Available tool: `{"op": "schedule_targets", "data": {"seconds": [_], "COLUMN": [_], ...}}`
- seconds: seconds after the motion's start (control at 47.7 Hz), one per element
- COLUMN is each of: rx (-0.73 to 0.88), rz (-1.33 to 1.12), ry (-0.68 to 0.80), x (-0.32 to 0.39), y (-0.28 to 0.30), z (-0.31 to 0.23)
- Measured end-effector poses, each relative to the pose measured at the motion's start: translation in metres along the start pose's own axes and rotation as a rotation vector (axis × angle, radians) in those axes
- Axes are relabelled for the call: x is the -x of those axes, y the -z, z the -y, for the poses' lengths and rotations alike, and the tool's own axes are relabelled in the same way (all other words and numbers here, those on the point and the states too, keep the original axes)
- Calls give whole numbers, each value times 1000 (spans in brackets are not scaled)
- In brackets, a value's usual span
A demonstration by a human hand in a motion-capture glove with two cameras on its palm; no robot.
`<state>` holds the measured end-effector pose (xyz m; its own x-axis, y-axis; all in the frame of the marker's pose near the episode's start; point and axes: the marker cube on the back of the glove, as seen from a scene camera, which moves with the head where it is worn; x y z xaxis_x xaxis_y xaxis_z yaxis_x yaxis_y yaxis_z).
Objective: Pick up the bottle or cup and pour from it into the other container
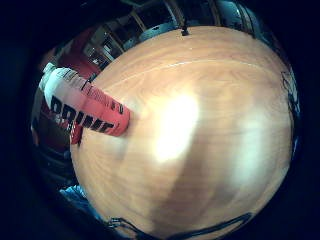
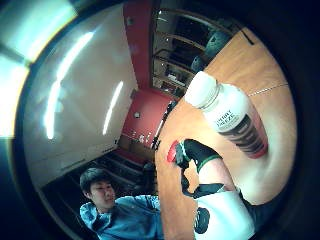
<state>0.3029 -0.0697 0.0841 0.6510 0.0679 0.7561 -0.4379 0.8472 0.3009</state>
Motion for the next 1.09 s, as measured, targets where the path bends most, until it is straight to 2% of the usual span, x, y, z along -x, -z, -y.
{"op": "schedule_targets", "data": {"seconds": [0.147, 0.357, 0.525, 0.692, 0.902, 1.091], "rx": [5, 2, -111, -139, -54, 96], "rz": [57, 299, 292, 286, 238, 134], "ry": [-21, -81, -81, -95, -69, 7], "x": [-4, -1, 7, 25, 50, 92], "y": [-26, -76, -98, -120, -147, -163], "z": [7, 14, 19, 23, 20, 20]}}
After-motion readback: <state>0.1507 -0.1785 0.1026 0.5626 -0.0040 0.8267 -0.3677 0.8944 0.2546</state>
